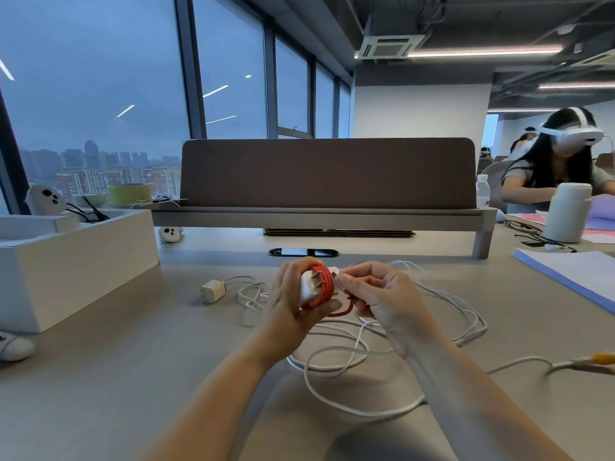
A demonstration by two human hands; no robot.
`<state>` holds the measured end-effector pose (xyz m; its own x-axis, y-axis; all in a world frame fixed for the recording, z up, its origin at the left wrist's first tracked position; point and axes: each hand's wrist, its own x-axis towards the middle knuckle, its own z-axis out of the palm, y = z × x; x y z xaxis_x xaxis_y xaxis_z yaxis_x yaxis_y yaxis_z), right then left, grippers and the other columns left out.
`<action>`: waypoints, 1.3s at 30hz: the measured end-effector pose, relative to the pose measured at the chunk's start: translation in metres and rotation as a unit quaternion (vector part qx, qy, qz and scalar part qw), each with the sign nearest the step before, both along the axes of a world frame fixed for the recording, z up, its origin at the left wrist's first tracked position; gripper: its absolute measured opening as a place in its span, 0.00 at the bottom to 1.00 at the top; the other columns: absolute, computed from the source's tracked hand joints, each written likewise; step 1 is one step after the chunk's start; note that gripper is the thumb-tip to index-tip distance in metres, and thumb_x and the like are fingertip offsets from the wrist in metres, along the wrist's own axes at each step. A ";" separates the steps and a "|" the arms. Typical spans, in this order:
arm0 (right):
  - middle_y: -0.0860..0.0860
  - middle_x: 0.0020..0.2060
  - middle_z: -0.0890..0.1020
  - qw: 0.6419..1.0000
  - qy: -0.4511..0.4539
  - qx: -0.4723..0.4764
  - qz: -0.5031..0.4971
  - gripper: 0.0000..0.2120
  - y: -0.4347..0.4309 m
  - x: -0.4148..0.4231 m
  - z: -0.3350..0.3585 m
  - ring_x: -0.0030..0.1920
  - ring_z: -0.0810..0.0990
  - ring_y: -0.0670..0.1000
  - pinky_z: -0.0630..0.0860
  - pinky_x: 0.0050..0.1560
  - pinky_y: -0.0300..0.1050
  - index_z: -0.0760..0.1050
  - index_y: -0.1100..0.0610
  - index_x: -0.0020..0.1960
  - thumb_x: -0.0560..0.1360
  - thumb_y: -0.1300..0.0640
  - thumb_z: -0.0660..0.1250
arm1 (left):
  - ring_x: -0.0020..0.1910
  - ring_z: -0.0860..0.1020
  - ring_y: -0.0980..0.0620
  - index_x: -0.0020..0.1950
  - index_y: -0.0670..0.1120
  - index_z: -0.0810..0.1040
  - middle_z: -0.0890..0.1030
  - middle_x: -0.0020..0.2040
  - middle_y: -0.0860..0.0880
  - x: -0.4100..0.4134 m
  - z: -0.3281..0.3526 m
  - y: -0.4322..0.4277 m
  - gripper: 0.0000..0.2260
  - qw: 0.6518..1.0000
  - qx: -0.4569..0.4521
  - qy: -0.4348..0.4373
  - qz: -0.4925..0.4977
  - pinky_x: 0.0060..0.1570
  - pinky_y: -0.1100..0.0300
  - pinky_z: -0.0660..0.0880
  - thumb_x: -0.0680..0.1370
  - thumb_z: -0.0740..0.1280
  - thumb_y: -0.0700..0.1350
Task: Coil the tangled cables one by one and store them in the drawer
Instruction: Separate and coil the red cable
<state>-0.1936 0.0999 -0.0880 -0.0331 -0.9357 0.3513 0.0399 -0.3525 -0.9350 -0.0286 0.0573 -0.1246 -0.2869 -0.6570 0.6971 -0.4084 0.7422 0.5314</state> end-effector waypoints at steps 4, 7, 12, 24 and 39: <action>0.58 0.31 0.79 0.996 0.068 -0.052 -0.021 0.04 -0.001 -0.001 -0.002 0.30 0.71 0.48 0.71 0.30 0.36 0.81 0.60 0.44 0.73 0.59 0.71 | 0.59 0.70 0.55 0.60 0.67 0.61 0.67 0.57 0.63 0.001 -0.001 -0.002 0.22 1.000 -0.016 -0.022 0.000 0.57 0.64 0.69 0.69 0.66 0.64; 0.55 0.30 0.79 0.993 0.088 -0.073 -0.035 0.03 -0.002 -0.002 -0.004 0.28 0.71 0.46 0.70 0.29 0.35 0.81 0.59 0.44 0.73 0.60 0.70 | 0.60 0.69 0.54 0.59 0.70 0.63 0.68 0.57 0.66 0.002 0.000 -0.004 0.24 1.000 -0.011 -0.014 0.004 0.58 0.61 0.68 0.68 0.70 0.64; 0.51 0.29 0.79 0.989 0.108 -0.087 -0.055 0.02 -0.003 -0.001 -0.006 0.27 0.72 0.45 0.70 0.29 0.37 0.81 0.56 0.44 0.74 0.59 0.70 | 0.62 0.67 0.51 0.58 0.69 0.66 0.69 0.58 0.66 0.001 0.001 -0.005 0.24 1.000 0.003 0.002 0.018 0.60 0.53 0.70 0.68 0.73 0.57; 0.46 0.33 0.79 0.981 0.144 -0.099 -0.082 0.03 0.000 0.007 -0.007 0.31 0.74 0.41 0.70 0.33 0.33 0.80 0.56 0.45 0.74 0.57 0.70 | 0.58 0.76 0.45 0.61 0.59 0.62 0.69 0.59 0.48 -0.007 -0.001 0.004 0.21 0.982 0.155 0.066 -0.089 0.59 0.53 0.76 0.72 0.68 0.55; 0.54 0.31 0.78 0.998 0.020 -0.033 -0.042 0.06 0.006 0.010 0.001 0.29 0.74 0.46 0.73 0.32 0.37 0.77 0.60 0.49 0.78 0.57 0.65 | 0.53 0.75 0.46 0.55 0.66 0.59 0.68 0.57 0.45 -0.010 0.003 0.011 0.18 0.988 0.106 0.097 -0.051 0.51 0.55 0.77 0.71 0.65 0.59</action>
